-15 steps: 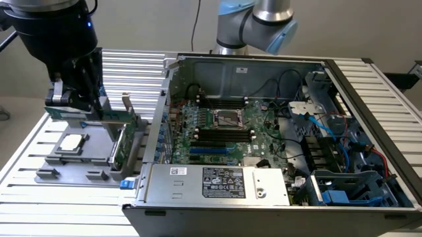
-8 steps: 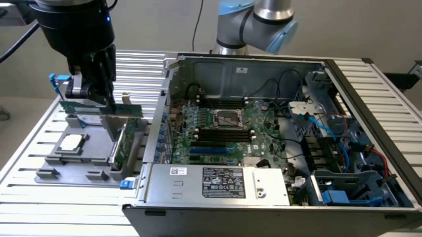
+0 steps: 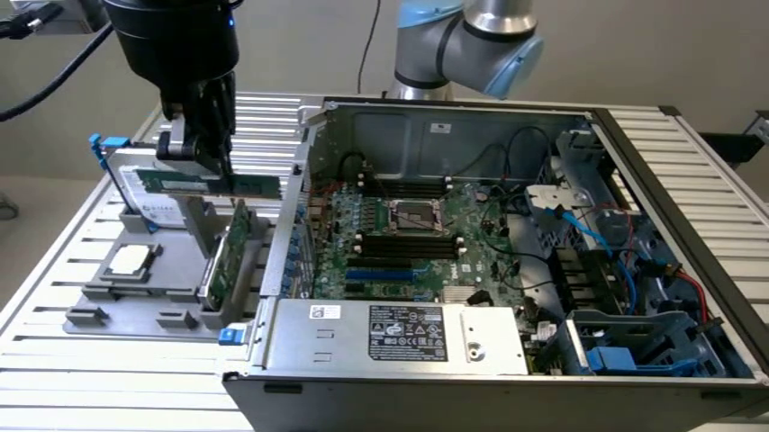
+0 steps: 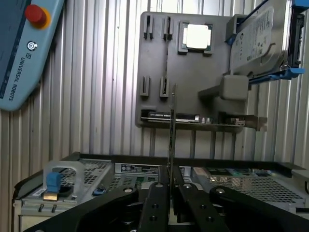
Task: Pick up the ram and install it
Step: 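Pick up the ram and move it above insertion slot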
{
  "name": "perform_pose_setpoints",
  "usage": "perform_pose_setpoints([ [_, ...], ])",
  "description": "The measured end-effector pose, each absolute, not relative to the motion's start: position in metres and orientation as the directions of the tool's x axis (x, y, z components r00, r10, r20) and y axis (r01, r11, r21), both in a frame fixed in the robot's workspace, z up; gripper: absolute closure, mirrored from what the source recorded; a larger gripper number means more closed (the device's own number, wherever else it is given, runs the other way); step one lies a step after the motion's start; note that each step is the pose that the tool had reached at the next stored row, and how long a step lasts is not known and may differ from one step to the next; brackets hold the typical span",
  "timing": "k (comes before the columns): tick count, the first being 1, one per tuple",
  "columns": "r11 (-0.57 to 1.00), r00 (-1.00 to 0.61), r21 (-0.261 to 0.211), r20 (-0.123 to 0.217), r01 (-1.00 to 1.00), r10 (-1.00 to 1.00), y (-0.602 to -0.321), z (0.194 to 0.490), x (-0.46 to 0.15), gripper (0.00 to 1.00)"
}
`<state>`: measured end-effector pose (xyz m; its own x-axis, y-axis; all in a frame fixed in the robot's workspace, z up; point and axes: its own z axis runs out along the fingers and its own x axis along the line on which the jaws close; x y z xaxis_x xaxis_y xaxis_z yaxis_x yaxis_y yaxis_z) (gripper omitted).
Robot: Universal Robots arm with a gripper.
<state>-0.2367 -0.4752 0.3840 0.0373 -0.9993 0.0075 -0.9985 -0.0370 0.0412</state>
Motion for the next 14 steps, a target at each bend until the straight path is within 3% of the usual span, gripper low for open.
perform_pose_setpoints([
  [14, -0.037, 0.037, 0.041, 0.013, -0.998, -0.999, -0.451, 0.388, -0.192, 0.86],
])
